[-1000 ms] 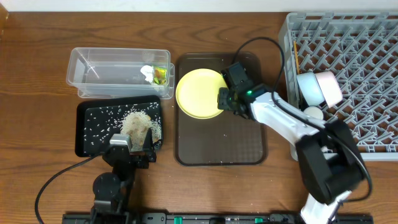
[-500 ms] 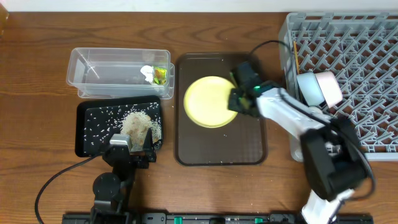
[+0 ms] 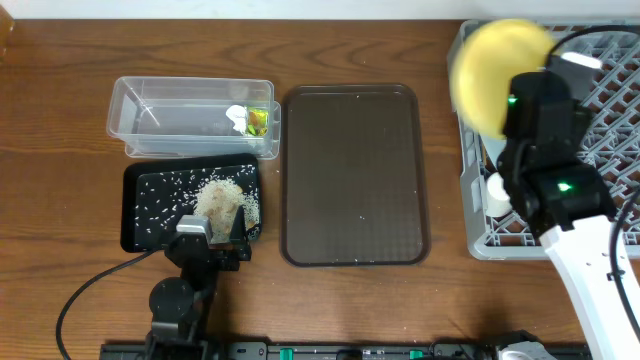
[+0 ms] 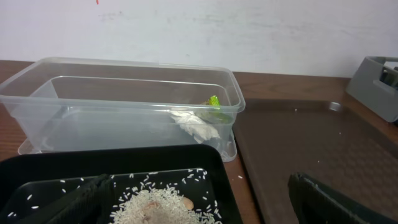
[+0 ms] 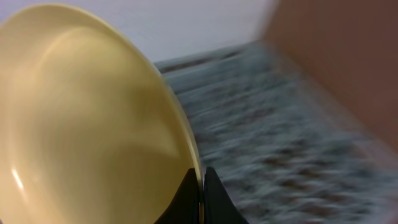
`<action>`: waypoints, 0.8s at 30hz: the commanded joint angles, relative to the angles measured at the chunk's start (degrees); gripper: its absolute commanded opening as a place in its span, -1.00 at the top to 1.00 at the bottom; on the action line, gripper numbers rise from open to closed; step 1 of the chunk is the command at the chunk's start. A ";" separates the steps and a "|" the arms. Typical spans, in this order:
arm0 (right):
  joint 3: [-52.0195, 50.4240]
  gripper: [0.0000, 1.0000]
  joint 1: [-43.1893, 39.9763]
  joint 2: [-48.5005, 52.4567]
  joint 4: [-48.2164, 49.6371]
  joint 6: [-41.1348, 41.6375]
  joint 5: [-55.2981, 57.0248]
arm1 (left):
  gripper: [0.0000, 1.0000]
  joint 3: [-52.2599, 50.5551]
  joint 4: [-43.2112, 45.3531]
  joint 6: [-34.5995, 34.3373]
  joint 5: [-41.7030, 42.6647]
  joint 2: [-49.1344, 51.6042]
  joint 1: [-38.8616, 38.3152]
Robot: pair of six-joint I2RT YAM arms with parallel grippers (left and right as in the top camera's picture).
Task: Sort waste into correct bins and load items into the dishwasher rack
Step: 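Lift the yellow plate and stand it upright in the rack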
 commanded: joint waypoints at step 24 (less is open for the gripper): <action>0.07 0.97 -13.38 23.37 17.97 -38.86 16.87 | -0.83 -1.64 -0.39 0.76 0.57 -0.46 0.35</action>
